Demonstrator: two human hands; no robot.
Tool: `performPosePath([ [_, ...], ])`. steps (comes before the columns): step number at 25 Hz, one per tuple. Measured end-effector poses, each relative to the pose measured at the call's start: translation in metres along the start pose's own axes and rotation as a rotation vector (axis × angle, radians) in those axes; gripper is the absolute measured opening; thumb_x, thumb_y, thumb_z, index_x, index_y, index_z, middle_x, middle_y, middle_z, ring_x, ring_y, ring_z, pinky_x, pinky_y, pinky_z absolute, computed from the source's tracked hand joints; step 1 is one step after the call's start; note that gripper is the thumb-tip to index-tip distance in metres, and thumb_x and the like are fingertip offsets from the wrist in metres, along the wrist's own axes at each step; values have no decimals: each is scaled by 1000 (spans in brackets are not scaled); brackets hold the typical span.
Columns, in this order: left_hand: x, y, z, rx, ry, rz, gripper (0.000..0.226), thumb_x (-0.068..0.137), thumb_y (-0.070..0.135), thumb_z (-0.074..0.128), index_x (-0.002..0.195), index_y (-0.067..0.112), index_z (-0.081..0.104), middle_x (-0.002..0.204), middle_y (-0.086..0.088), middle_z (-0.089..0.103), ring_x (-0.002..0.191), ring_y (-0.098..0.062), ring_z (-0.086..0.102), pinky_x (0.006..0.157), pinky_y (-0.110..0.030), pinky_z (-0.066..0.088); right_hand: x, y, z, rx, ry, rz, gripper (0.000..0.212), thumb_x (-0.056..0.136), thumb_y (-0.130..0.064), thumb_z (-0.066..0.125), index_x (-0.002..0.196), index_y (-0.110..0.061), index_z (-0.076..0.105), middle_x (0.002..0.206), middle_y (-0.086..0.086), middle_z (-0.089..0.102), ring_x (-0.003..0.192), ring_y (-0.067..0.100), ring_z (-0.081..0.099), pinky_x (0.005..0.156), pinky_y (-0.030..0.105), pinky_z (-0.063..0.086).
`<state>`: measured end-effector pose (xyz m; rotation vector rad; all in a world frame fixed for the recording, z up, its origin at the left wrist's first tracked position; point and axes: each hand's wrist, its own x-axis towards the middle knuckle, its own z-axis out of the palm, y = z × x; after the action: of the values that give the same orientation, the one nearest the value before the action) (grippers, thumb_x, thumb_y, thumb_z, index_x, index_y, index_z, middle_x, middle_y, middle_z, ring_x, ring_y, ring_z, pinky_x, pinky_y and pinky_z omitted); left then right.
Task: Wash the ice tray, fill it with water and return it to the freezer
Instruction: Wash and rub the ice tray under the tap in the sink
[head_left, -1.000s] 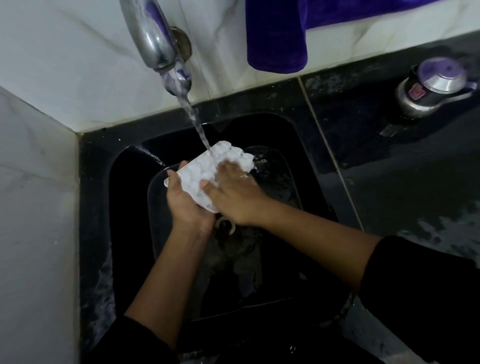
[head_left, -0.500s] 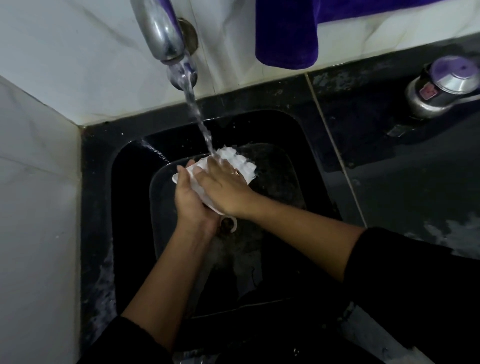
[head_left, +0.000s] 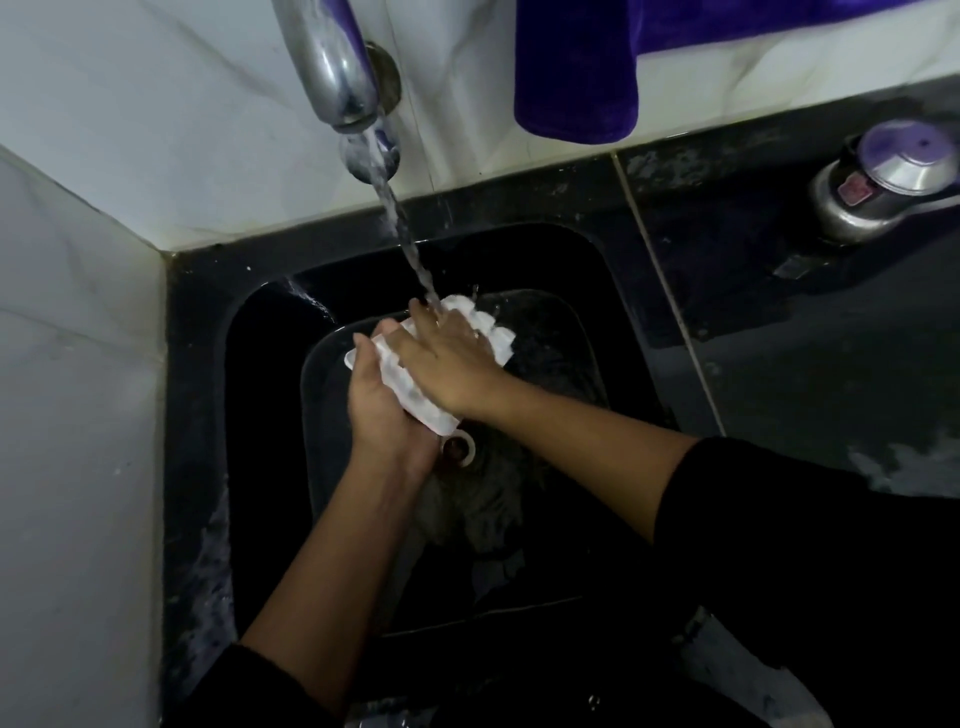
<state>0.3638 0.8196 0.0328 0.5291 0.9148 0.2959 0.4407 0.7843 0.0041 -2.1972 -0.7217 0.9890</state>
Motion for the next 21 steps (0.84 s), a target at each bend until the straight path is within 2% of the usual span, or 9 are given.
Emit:
performPosePath([
  [1, -2, -1, -7, 28, -14, -5, 69, 107, 58, 33, 158, 12, 43, 151, -15, 58, 119, -26, 70, 83, -38, 64, 9, 5, -7, -35, 23, 23, 73, 106, -64, 23, 166, -23, 18, 174, 8, 7, 161, 27, 2, 127, 50, 2],
  [3, -7, 0, -15, 39, -78, 23, 69, 109, 56, 34, 160, 10, 39, 142, -19, 62, 118, -29, 72, 91, -45, 63, 22, 14, -18, -109, 32, 50, 74, 104, -67, 22, 163, -24, 28, 172, 11, 17, 160, 31, 9, 127, 53, 7],
  [6, -24, 0, -23, -17, -135, 29, 62, 109, 55, 34, 155, 15, 47, 148, -19, 60, 133, -38, 62, 110, -59, 49, 28, 26, -29, -125, 71, 66, 70, 104, -68, 24, 145, -21, 56, 149, 14, 54, 141, 35, 45, 114, 50, 37],
  [8, -37, 2, -26, 14, -121, 19, 58, 109, 55, 33, 152, 20, 50, 143, -17, 65, 129, -39, 64, 104, -57, 54, 29, 36, -42, 59, 136, 159, 68, 104, -67, 31, 128, -14, 68, 123, 13, 69, 119, 34, 64, 96, 42, 52],
  [9, -43, 2, -26, 27, -110, 3, 57, 109, 55, 32, 151, 21, 51, 141, -16, 66, 127, -38, 66, 101, -56, 56, 30, 42, -48, 140, 154, 204, 70, 104, -67, 33, 126, -11, 68, 121, 14, 71, 118, 34, 65, 97, 41, 53],
  [11, -49, 3, -26, 40, -113, 2, 57, 109, 54, 32, 151, 21, 51, 139, -16, 68, 125, -38, 67, 98, -55, 57, 32, 49, -53, 174, 151, 315, 78, 103, -69, 31, 136, -5, 63, 135, 19, 65, 128, 37, 59, 108, 42, 46],
  [15, -37, -6, -27, -30, -110, -18, 56, 110, 53, 31, 151, 21, 51, 138, -19, 68, 124, -43, 67, 98, -59, 57, 24, 39, -28, 43, 237, 411, 87, 100, -73, 21, 152, -7, 44, 151, 22, 50, 139, 39, 48, 114, 49, 38],
  [18, -14, -7, -32, -48, -79, 14, 60, 109, 55, 30, 153, 17, 46, 146, -16, 61, 130, -39, 63, 94, -55, 59, 1, 15, 4, -88, 150, 214, 87, 103, -69, 21, 165, -8, 14, 172, 19, 9, 160, 33, 5, 127, 52, 5],
  [21, 5, -3, -34, -65, -59, 13, 61, 107, 56, 36, 153, 18, 47, 148, -19, 60, 131, -39, 63, 103, -56, 54, -32, 11, 12, -120, 34, -40, 80, 108, -59, 21, 165, -6, 2, 174, 13, -4, 160, 23, -9, 128, 44, -7],
])
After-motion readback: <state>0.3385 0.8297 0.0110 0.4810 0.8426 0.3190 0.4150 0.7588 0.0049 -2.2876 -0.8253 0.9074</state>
